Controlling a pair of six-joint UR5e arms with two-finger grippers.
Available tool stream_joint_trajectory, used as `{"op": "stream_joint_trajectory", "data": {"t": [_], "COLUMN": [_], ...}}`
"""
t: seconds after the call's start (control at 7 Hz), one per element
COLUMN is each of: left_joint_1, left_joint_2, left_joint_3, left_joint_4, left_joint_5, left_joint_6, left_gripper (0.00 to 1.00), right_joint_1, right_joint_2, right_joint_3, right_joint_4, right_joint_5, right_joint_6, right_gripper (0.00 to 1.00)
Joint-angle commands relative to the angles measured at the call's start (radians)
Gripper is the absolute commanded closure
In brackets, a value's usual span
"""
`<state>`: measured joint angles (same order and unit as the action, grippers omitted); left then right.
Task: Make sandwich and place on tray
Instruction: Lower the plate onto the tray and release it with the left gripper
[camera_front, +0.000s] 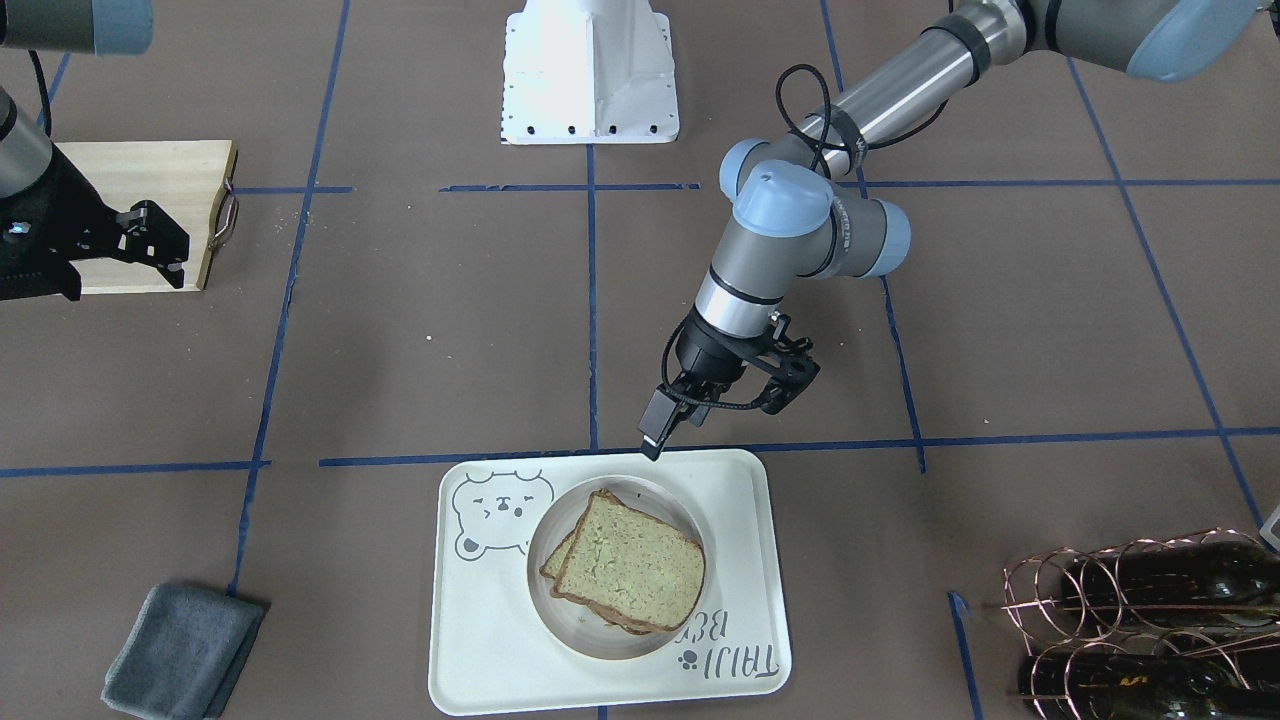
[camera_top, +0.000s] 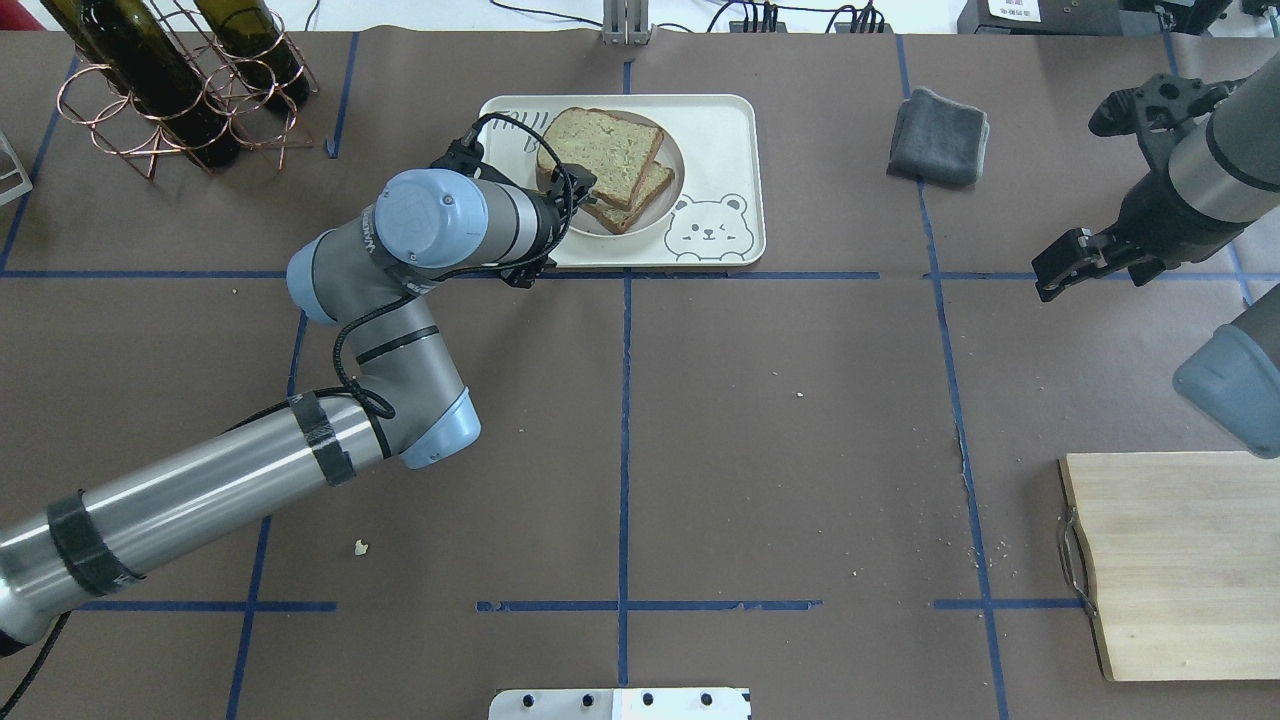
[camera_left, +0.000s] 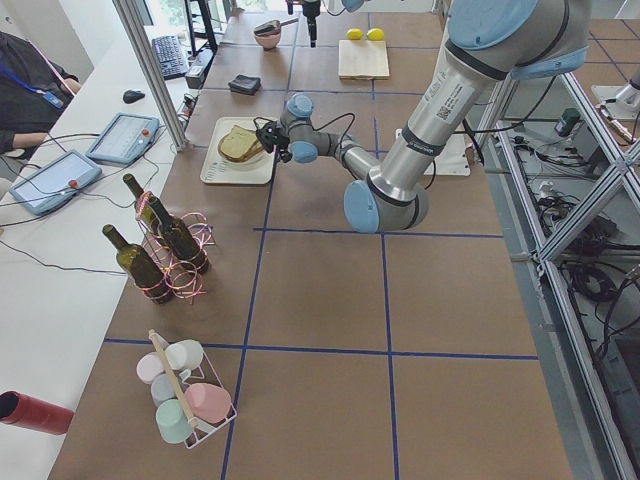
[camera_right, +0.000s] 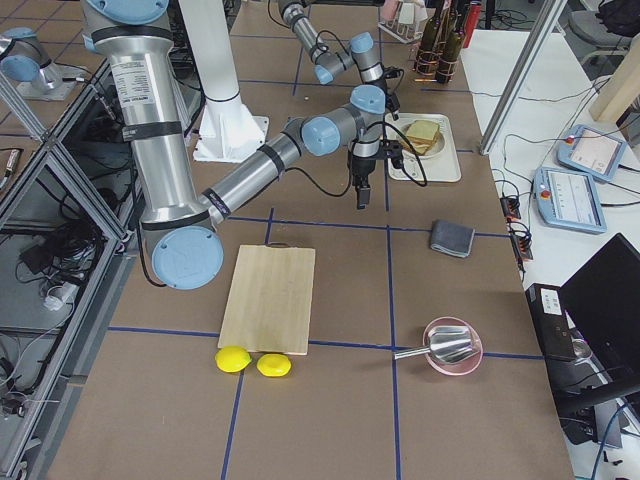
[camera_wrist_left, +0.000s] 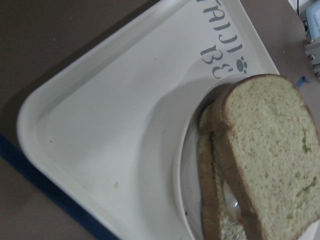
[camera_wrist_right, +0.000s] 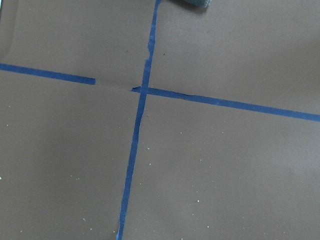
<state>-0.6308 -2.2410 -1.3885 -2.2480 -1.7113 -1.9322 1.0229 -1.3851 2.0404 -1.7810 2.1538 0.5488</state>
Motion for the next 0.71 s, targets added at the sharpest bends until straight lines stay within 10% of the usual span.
{"op": "stream_joint_trajectory", "data": {"t": [0.0,0.57], "left_joint_1": [-0.013,-0.131], "left_joint_2": [0.102,0.177], "left_joint_3": [-0.241,-0.423], "left_joint_4": [0.213,0.505], "left_joint_5": [-0.028,-0.129], "left_joint_6": [0.237,0.679], "left_gripper": [0.00,0.00], "right_joint_1": [0.041,0.320], "right_joint_2": [-0.040,-0.140], "right_joint_3": [0.001,-0.161], "right_joint_4": [0.000,0.000], "right_joint_5": [0.003,0.118], "right_joint_6": [-0.076,-0.547], "right_gripper": [0.00,0.00]}}
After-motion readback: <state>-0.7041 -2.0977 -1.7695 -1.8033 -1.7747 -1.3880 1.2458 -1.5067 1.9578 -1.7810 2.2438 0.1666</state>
